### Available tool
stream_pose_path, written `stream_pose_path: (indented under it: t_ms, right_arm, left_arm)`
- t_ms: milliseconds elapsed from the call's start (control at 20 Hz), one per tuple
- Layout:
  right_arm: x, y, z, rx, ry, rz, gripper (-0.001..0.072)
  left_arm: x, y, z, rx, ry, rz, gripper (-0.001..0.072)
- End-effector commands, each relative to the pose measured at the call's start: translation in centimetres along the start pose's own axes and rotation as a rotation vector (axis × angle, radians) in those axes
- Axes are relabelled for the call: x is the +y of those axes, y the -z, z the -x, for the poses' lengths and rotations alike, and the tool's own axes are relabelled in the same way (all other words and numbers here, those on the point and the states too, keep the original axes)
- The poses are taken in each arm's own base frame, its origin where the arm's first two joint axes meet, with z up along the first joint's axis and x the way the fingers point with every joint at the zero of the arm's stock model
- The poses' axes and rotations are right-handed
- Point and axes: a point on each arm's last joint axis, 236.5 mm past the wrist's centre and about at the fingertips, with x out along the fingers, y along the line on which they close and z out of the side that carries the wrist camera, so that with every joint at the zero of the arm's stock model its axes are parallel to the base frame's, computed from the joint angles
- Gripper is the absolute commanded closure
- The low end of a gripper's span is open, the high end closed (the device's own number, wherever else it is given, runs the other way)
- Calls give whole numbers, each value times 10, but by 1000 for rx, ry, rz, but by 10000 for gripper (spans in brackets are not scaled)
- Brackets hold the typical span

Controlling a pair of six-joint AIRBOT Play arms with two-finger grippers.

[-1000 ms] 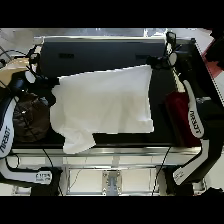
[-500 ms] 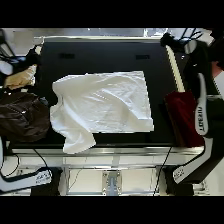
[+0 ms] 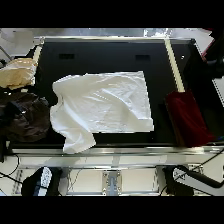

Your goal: Fold the shirts.

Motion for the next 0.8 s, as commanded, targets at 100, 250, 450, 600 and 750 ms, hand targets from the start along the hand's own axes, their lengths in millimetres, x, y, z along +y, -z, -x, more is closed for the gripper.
stream_pose_path:
  t_ms: [100, 250, 450, 600, 750]
  right_arm:
    - [26, 71, 6, 43, -130, -84, 160]
    - [33, 56, 24, -37, -150, -81, 160]
    - [34, 52, 34, -71, -149, -70, 160]
    - [34, 52, 34, -71, -147, -68, 160]
    - [34, 52, 34, -71, -147, -69, 160]
  left_arm:
    - [26, 110, -35, 226, 29, 253, 239]
    - [33, 140, -47, 365, 0, 250, 208]
    - [16, 161, -72, 479, 84, 290, 210]
    - [-1, 161, -88, 494, 168, 375, 212]
    - [-15, 153, -92, 466, 234, 395, 287]
